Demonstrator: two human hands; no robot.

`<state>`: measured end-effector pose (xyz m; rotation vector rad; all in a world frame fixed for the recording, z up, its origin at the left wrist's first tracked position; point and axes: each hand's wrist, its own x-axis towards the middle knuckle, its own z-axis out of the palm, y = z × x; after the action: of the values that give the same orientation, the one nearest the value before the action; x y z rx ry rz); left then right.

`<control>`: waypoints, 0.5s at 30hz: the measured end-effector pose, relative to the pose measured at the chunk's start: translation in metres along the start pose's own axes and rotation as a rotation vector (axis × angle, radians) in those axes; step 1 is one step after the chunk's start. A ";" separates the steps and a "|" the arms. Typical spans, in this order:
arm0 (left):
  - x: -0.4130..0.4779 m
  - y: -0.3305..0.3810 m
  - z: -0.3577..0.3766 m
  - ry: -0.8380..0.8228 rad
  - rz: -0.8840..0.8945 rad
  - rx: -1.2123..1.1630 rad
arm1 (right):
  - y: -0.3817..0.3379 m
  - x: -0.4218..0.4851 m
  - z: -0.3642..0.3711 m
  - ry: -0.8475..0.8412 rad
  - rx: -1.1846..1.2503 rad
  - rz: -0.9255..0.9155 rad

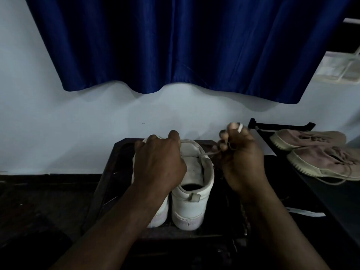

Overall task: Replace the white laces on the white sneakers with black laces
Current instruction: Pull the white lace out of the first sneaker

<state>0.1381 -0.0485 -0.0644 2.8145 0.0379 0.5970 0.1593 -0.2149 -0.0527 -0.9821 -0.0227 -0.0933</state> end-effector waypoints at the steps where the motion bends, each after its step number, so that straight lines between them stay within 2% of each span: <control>1: 0.000 0.000 0.000 0.002 0.000 0.000 | 0.003 0.001 -0.001 0.015 -0.258 -0.094; 3: 0.000 0.000 0.000 0.002 -0.001 -0.004 | 0.008 0.002 -0.004 -0.041 -0.792 -0.285; 5: 0.000 0.000 0.000 -0.003 -0.002 -0.015 | 0.013 0.000 -0.003 -0.184 -1.292 -0.414; 7: 0.000 0.000 -0.001 -0.013 -0.006 -0.020 | 0.019 -0.007 0.003 -0.280 -1.631 -0.470; 9: 0.000 0.001 -0.003 -0.016 -0.006 -0.016 | 0.020 -0.011 0.007 -0.274 -1.705 -0.476; 13: -0.001 0.001 -0.002 -0.003 0.000 -0.017 | 0.017 -0.007 0.003 -0.236 -1.640 -0.467; 15: -0.001 0.002 -0.003 0.003 -0.003 -0.021 | 0.017 -0.005 0.003 -0.164 -1.444 -0.370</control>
<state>0.1360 -0.0494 -0.0618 2.7930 0.0360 0.5981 0.1559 -0.2024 -0.0655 -2.4214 -0.3233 -0.4008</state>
